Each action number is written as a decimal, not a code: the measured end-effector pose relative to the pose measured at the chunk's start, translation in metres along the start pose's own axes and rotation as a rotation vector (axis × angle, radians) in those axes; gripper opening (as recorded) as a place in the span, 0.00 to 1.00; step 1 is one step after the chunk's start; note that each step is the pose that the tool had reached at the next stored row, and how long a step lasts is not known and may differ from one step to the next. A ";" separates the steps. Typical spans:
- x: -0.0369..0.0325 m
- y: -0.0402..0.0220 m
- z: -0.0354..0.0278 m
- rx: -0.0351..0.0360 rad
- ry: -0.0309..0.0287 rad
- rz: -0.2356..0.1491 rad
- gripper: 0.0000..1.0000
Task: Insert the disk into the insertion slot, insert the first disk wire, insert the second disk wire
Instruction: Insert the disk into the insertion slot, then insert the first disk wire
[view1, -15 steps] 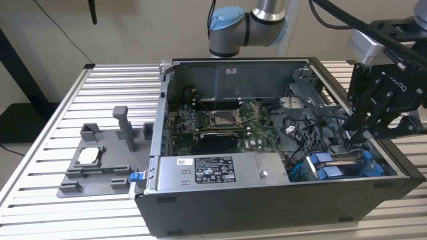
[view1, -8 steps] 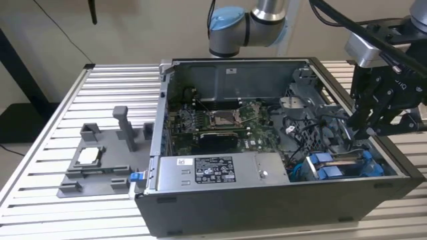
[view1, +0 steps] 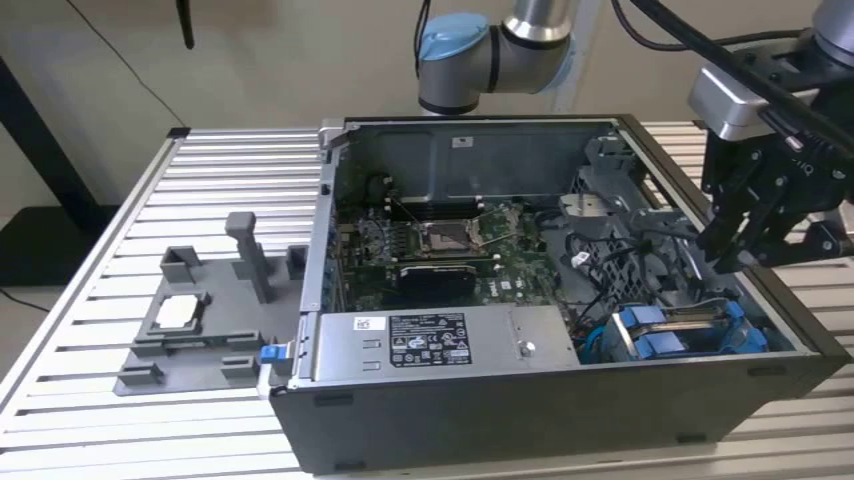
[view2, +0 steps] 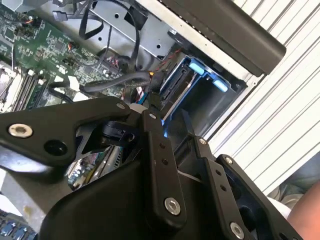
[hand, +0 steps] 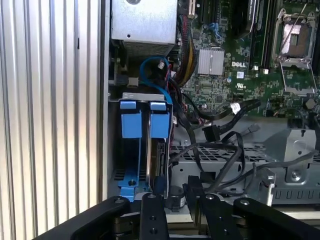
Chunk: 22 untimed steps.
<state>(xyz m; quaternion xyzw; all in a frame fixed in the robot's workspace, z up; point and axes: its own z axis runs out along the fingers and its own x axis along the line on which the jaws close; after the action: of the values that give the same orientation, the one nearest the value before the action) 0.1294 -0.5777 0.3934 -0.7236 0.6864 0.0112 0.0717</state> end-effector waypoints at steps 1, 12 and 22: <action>-0.0002 0.0000 0.0000 0.0036 -0.0007 -0.010 0.33; -0.0058 -0.0003 0.0003 0.0371 -0.0091 -0.088 0.33; -0.0141 -0.0001 0.0080 0.0477 -0.0152 -0.165 0.33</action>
<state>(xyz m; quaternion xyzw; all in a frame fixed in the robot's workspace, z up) 0.1293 -0.5628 0.3871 -0.7757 0.6239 -0.0056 0.0948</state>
